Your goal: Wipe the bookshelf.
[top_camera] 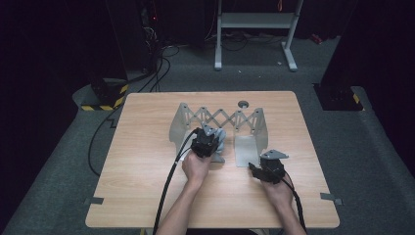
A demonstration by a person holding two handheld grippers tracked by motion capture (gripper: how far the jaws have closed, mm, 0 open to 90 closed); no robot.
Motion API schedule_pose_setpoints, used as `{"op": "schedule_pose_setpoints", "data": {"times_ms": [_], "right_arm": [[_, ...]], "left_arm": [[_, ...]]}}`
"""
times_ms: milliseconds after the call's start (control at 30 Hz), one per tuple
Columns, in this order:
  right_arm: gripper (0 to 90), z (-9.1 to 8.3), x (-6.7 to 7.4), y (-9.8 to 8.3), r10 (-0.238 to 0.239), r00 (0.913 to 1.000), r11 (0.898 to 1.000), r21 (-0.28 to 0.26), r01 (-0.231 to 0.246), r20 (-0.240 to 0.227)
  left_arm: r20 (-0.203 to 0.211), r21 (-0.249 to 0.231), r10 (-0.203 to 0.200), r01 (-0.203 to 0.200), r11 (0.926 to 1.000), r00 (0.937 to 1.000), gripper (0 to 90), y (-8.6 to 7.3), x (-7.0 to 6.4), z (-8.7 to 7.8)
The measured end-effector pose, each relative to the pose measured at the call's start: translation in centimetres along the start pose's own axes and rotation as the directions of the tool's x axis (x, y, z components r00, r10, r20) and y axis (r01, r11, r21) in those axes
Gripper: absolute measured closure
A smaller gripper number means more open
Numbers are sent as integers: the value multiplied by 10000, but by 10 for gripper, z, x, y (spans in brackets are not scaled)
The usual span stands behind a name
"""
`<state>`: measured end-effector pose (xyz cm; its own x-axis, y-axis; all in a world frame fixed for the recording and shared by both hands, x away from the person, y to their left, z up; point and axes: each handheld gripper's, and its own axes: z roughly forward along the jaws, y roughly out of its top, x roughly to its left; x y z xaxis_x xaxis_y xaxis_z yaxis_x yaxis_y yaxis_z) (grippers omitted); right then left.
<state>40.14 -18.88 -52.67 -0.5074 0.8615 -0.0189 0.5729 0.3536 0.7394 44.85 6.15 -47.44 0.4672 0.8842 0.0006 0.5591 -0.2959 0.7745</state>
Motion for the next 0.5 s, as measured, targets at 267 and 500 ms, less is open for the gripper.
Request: {"op": "schedule_pose_setpoints", "data": {"times_ms": [267, 500], "right_arm": [[502, -1, -1, 0, 48, 10000, 10000, -32, -48, 64], [605, -2, 0, -1, 9, 9999, 10000, -94, -8, 104]], "left_arm": [[-1, 142, -130, 130, 9998, 9999, 787, 1, -1, 9], [71, -368, -362, 364, 9987, 9993, 787, 11, -8, 3]]}}
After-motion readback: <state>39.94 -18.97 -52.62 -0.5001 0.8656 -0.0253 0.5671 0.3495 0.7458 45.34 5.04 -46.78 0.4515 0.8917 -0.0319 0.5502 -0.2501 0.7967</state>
